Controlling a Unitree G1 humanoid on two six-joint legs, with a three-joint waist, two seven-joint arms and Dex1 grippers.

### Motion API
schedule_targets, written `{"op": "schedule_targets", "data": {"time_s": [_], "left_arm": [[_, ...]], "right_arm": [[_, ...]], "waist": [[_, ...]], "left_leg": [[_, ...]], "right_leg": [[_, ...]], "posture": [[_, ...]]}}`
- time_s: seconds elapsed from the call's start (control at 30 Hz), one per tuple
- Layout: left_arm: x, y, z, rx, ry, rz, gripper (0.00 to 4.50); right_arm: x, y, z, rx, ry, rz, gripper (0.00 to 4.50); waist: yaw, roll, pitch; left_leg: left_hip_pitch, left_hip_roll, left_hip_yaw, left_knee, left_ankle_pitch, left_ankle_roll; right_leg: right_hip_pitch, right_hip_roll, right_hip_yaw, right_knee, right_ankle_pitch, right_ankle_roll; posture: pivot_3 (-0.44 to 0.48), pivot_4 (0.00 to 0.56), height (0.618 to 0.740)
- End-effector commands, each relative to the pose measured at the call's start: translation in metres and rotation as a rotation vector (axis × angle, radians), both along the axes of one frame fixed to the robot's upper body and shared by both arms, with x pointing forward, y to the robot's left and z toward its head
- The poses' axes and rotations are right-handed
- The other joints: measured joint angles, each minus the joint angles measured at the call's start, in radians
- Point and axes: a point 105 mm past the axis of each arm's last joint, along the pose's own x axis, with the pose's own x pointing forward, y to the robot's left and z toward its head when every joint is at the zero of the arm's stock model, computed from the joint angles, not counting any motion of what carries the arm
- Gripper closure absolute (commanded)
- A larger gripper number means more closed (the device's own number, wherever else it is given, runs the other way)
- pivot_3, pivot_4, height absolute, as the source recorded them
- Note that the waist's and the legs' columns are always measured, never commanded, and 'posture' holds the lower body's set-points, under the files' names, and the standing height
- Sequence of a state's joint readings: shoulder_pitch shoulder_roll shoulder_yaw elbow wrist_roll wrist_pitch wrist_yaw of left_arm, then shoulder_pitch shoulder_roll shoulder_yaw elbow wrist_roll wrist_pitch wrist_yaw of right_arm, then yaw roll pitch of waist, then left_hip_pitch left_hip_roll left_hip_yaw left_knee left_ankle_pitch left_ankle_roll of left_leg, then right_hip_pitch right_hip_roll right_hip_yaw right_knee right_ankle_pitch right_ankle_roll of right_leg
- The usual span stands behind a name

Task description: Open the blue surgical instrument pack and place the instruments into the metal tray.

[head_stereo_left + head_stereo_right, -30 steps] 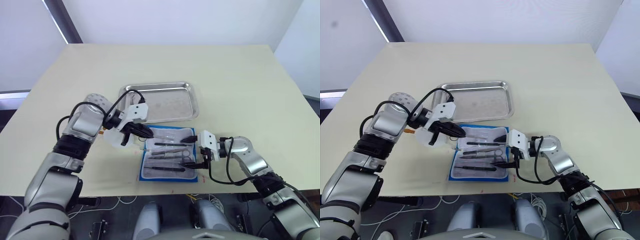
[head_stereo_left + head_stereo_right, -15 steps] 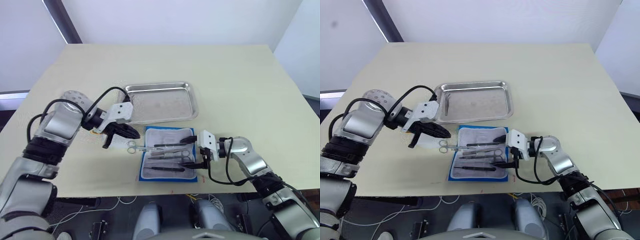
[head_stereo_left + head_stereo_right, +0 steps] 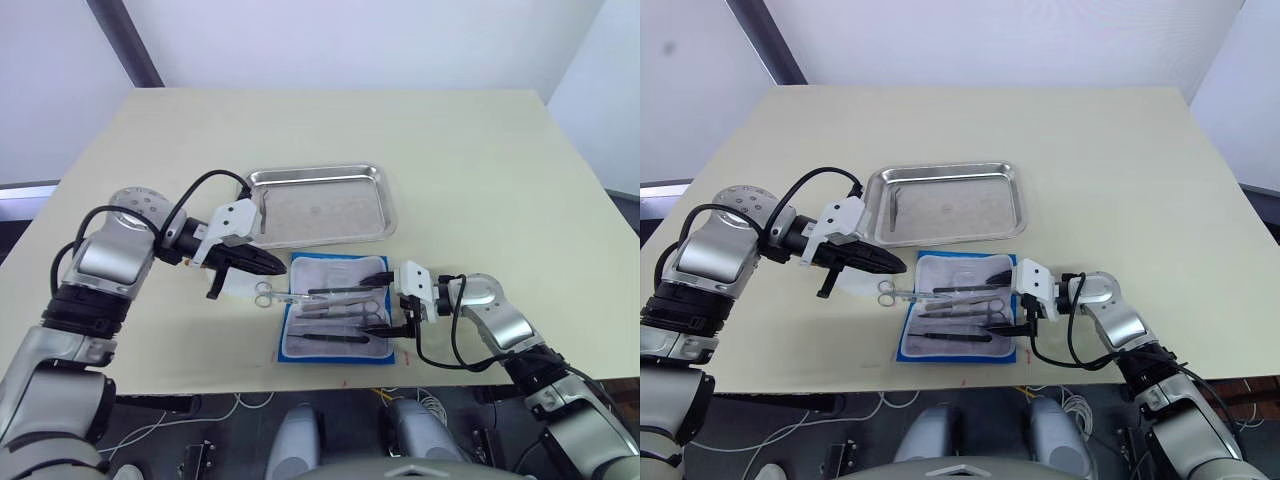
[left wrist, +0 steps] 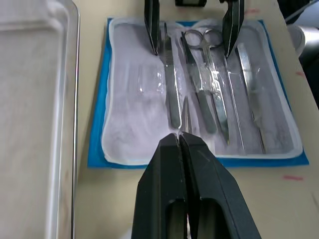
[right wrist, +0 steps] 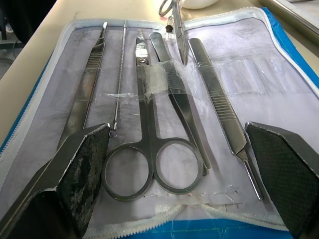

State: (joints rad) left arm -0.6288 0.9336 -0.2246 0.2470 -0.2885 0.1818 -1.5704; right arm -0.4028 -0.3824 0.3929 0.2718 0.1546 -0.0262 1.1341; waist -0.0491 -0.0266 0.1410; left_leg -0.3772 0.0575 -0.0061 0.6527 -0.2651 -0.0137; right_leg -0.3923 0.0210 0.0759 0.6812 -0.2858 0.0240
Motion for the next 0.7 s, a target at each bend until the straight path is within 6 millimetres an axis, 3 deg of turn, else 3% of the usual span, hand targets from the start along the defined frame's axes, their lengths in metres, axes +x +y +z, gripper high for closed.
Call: {"op": "schedule_targets", "data": {"time_s": [0.03, 0.1, 0.23, 0.3, 0.33, 0.37, 0.7], "left_arm": [[-0.002, 0.004, 0.006, -0.06, -0.024, -0.044, 4.45], [-0.003, 0.005, 0.004, -0.081, -0.023, -0.054, 4.45], [-0.006, 0.008, -0.003, -0.092, -0.018, -0.07, 3.41], [-0.004, 0.01, -0.007, -0.079, -0.044, -0.082, 2.37], [-0.005, 0.011, -0.011, -0.064, -0.047, -0.096, 2.19], [-0.006, 0.012, -0.014, -0.049, -0.05, -0.109, 1.74], [-0.01, 0.014, -0.037, -0.007, -0.049, -0.16, 1.74]], "right_arm": [[-0.016, -0.019, -0.061, -0.198, 0.165, -0.06, 0.0], [-0.016, -0.018, -0.061, -0.197, 0.165, -0.061, 0.0], [-0.016, -0.018, -0.061, -0.195, 0.166, -0.063, 0.0], [-0.016, -0.018, -0.061, -0.193, 0.166, -0.065, 0.0], [-0.016, -0.018, -0.061, -0.193, 0.165, -0.066, 0.0], [-0.016, -0.018, -0.061, -0.192, 0.165, -0.067, 0.0], [-0.015, -0.018, -0.061, -0.188, 0.163, -0.076, 0.0]], "waist": [[0.0, 0.0, 0.0], [0.0, 0.0, 0.0], [0.0, 0.0, 0.0], [0.0, 0.0, 0.0], [0.0, 0.0, 0.0], [0.0, 0.0, 0.0], [0.0, -0.001, 0.0]], "left_leg": [[0.0, 0.0, 0.0, 0.0, 0.0, 0.0], [0.0, 0.0, 0.0, 0.0, 0.0, 0.0], [0.0, 0.0, 0.0, 0.0, 0.0, 0.0], [0.0, 0.0, 0.0, 0.0, 0.0, 0.0], [0.0, 0.0, 0.0, 0.0, 0.0, 0.0], [0.0, 0.0, 0.0, 0.0, 0.0, 0.0], [0.0, 0.0, 0.0, 0.0, 0.0, 0.0]], "right_leg": [[0.0, 0.0, 0.0, 0.0, 0.0, 0.0], [0.0, 0.0, 0.0, 0.0, 0.0, 0.0], [0.0, 0.0, 0.0, 0.0, 0.0, 0.0], [0.0, 0.0, 0.0, 0.0, 0.0, 0.0], [0.0, 0.0, 0.0, 0.0, 0.0, 0.0], [0.0, 0.0, 0.0, 0.0, 0.0, 0.0], [0.0, 0.0, 0.0, 0.0, 0.002, -0.003]], "posture": [[0.0, 0.15, 0.74], [0.0, 0.15, 0.74], [0.0, 0.15, 0.74], [0.0, 0.15, 0.74], [0.0, 0.15, 0.74], [0.0, 0.15, 0.74], [0.0, 0.15, 0.74]]}}
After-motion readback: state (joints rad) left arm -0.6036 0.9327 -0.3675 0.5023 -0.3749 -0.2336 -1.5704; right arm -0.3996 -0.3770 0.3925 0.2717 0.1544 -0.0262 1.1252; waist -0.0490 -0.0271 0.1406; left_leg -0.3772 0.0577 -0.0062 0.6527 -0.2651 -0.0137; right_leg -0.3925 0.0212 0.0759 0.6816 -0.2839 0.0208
